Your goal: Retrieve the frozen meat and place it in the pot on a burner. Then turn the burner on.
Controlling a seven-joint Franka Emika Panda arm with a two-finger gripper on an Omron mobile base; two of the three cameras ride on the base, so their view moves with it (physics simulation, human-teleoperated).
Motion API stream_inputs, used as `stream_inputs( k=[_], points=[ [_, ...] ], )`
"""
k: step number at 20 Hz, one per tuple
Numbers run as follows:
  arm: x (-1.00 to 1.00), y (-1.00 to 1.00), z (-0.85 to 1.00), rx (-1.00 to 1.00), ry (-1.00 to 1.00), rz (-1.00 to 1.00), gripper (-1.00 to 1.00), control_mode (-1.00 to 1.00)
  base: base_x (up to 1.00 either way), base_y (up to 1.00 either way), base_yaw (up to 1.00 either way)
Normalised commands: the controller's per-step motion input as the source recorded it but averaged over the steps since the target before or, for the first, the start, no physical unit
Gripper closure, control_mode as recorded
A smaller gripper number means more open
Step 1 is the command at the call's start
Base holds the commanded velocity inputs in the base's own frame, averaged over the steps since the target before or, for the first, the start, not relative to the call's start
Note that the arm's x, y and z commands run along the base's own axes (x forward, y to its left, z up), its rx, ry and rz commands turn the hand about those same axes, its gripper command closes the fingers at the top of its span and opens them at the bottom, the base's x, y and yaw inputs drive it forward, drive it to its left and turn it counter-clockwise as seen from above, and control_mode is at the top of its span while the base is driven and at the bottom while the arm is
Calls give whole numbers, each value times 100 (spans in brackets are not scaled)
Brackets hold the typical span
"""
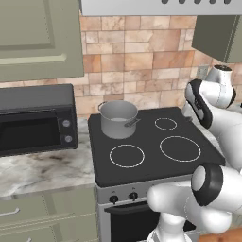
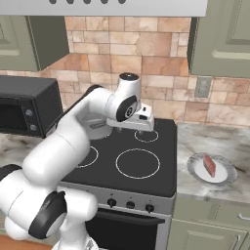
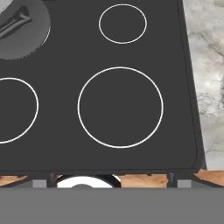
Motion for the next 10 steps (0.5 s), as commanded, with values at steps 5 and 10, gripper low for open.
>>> stream_inputs(
  k=[5,10],
  points=[
    [0,-44,-31,0,0,0,-100,-100,0,0,0],
    [0,-42,-9,0,0,0,-100,-100,0,0,0]
  ],
)
